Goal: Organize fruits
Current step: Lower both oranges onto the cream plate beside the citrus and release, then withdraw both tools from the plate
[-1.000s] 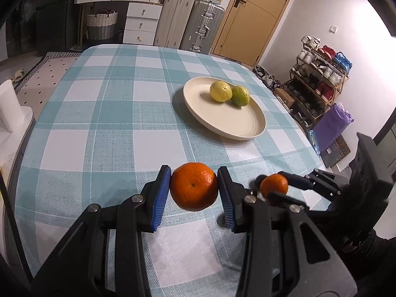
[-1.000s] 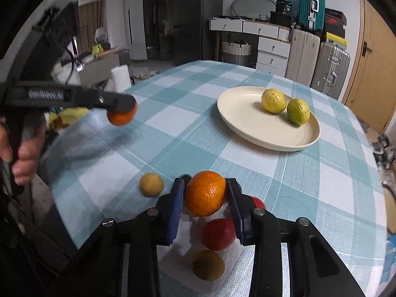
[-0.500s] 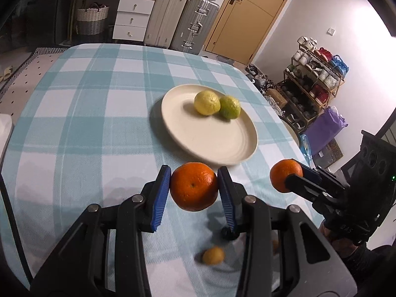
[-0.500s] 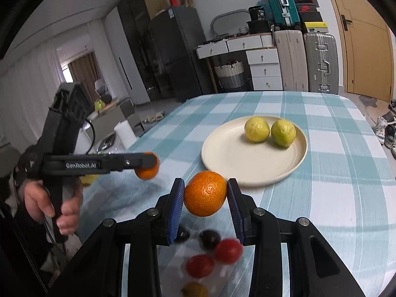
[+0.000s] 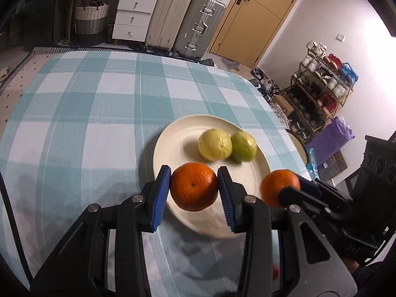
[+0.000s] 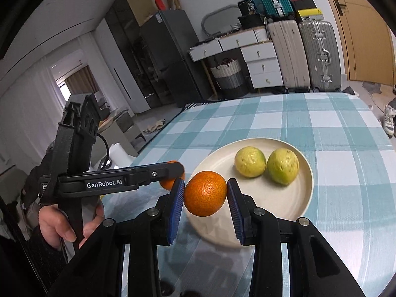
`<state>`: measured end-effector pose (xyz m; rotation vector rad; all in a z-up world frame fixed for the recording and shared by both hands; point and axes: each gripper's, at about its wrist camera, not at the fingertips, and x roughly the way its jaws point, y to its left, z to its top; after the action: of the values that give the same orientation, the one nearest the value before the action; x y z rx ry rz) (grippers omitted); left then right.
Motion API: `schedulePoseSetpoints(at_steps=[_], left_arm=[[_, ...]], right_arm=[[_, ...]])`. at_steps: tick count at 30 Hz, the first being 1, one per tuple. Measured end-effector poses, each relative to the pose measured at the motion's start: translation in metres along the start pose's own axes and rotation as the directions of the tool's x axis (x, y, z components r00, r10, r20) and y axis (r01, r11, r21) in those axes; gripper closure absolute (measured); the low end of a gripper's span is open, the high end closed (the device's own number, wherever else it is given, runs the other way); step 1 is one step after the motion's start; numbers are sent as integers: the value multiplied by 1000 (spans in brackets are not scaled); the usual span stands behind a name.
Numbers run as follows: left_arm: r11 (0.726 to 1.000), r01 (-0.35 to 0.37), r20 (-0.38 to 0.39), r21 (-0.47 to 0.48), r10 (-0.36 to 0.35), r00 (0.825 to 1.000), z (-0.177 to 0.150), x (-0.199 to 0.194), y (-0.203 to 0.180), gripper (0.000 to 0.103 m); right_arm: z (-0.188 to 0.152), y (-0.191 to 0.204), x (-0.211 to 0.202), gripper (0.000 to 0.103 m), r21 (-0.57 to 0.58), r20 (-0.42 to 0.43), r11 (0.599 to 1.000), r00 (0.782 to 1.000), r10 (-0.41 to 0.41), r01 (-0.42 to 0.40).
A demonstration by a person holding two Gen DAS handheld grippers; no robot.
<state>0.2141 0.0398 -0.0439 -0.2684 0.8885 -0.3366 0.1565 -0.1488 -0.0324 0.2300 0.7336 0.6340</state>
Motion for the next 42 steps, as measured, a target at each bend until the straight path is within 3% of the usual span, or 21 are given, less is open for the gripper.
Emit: schedulePoseSetpoints(at_steps=[11, 24, 27, 29, 31, 32, 35, 42], left_arm=[[995, 72, -78, -65, -77, 994, 31, 66, 13, 67], [987, 98, -108, -126, -112, 988, 35, 94, 27, 67], [983, 116, -107, -142, -131, 986, 35, 93, 28, 67], [984, 109, -102, -138, -124, 987, 35, 93, 28, 67], [985, 109, -88, -136, -121, 989, 37, 89, 28, 66], [984, 113, -80, -137, -125, 989, 37, 87, 28, 64], [984, 116, -57, -138, -124, 991, 40, 78, 27, 43], [990, 90, -19, -107, -93, 996, 38, 50, 17, 43]], right_arm=[[13, -25, 46, 67, 35, -72, 998, 996, -50, 53], [8, -22, 73, 67, 2, -123, 996, 989, -85, 86], [8, -19, 71, 60, -9, -107, 995, 989, -105, 104], [9, -16, 65, 48, -12, -81, 995, 991, -102, 101], [10, -13, 58, 48, -20, -58, 994, 993, -104, 103], [10, -13, 56, 48, -23, -54, 994, 993, -108, 106], [8, -13, 45, 48, -21, -35, 994, 993, -109, 108], [1, -9, 14, 48, -15, 10, 991, 991, -133, 133]])
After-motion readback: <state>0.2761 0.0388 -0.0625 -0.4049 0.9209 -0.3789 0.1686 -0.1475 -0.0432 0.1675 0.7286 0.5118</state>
